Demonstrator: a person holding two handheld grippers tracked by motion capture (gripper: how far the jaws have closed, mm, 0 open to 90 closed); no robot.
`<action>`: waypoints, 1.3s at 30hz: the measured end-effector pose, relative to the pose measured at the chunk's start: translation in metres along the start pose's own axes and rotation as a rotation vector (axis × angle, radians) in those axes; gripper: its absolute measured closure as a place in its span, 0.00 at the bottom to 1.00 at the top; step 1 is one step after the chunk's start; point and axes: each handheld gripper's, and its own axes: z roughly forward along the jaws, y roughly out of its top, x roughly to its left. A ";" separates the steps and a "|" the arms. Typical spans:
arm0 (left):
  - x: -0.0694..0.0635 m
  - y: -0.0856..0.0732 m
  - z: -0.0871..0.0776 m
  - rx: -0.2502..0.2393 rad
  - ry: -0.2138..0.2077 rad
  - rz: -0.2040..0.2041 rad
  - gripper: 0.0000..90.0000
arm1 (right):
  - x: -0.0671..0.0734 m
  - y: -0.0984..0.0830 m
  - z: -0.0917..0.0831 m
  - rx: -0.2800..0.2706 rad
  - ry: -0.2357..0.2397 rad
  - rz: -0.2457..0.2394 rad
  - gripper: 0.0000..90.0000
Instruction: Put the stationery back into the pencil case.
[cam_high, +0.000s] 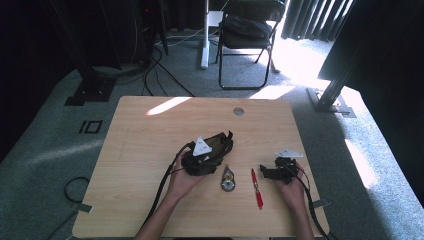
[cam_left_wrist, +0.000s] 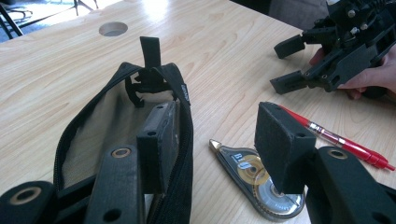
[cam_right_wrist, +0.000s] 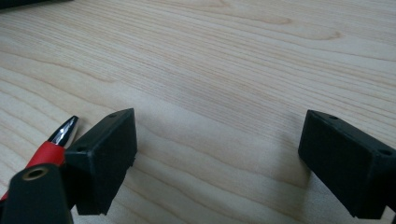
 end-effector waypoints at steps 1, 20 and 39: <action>-0.001 0.000 0.000 -0.003 0.000 -0.008 0.54 | 0.000 0.000 0.000 0.000 0.000 0.000 0.13; -0.016 -0.001 0.009 -0.003 -0.025 0.008 0.54 | 0.000 0.000 0.000 0.000 0.000 0.000 0.13; -0.028 -0.007 0.024 0.025 -0.059 0.022 0.53 | 0.000 0.000 0.000 0.000 0.000 0.000 0.13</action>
